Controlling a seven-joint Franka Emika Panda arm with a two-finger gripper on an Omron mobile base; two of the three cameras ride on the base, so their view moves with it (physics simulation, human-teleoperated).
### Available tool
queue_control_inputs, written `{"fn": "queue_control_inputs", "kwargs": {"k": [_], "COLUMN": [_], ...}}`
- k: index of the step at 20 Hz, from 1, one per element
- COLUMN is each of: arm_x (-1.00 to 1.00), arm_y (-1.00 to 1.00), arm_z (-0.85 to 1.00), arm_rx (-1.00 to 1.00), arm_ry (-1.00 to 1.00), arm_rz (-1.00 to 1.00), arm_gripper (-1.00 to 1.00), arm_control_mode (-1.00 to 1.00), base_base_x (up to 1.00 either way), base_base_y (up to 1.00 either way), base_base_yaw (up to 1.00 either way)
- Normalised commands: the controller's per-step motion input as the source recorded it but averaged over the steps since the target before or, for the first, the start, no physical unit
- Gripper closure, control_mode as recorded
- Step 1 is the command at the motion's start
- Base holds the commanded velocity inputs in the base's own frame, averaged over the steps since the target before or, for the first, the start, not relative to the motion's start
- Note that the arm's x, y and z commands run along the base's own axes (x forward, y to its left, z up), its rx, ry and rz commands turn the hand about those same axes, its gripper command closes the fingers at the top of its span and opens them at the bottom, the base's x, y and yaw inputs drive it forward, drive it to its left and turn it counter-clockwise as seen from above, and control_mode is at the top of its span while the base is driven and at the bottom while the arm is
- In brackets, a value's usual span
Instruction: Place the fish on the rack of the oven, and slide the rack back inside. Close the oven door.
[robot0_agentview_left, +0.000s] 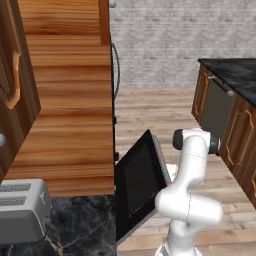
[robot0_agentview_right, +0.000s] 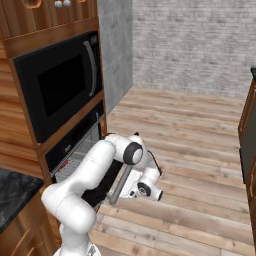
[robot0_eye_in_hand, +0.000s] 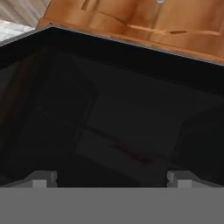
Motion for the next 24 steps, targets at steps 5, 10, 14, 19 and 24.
{"fn": "queue_control_inputs", "kwargs": {"k": [5,10,14,19,24], "arm_x": [0.00,0.00,0.01,0.33,0.49], "arm_y": [0.99,1.00,1.00,1.00,1.00], "arm_z": [1.00,0.85,0.43,0.00,-0.18], "arm_rx": [0.03,0.00,-0.03,-0.13,-0.21], "arm_ry": [-0.19,-0.17,-0.04,0.06,0.09], "arm_rz": [0.00,0.00,0.00,0.00,0.00], "arm_gripper": [-1.00,-1.00,-1.00,-1.00,-1.00], "arm_control_mode": [-1.00,-1.00,-1.00,-1.00,-1.00], "base_base_x": [0.00,0.00,0.00,0.00,0.00], "base_base_y": [0.00,0.00,0.00,0.00,0.00], "base_base_yaw": [0.00,0.00,0.00,0.00,0.00]}}
